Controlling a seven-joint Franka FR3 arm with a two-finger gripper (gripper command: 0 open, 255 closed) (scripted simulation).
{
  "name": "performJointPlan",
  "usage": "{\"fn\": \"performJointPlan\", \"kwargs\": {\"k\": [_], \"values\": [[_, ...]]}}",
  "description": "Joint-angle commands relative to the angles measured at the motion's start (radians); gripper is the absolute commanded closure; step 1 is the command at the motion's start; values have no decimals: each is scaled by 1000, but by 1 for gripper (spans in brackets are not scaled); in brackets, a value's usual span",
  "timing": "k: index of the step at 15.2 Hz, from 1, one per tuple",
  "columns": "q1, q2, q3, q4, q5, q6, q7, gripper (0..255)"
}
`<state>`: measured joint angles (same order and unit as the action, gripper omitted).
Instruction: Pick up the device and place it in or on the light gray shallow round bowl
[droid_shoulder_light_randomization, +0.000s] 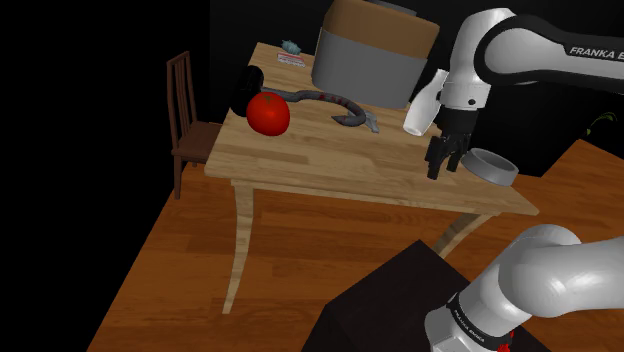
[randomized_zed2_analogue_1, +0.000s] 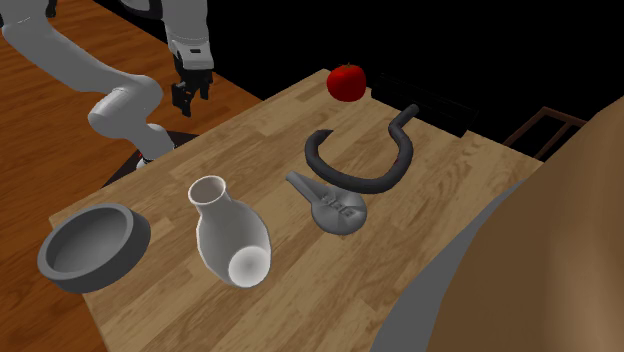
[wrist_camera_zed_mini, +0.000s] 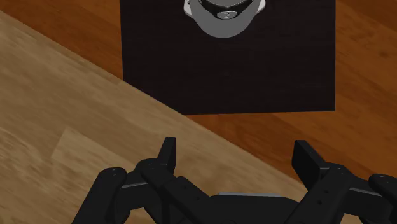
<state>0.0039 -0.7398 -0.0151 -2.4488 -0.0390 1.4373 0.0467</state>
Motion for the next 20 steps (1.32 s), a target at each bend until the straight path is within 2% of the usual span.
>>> {"fn": "performJointPlan", "kwargs": {"k": [1, 11, 20], "values": [[0, 0, 0, 0, 0, 0, 0, 0], [-49, 324, -67, 185, -12, 234, 8, 0], [-83, 610, -126, 436, 21, 353, 0, 0]]}}
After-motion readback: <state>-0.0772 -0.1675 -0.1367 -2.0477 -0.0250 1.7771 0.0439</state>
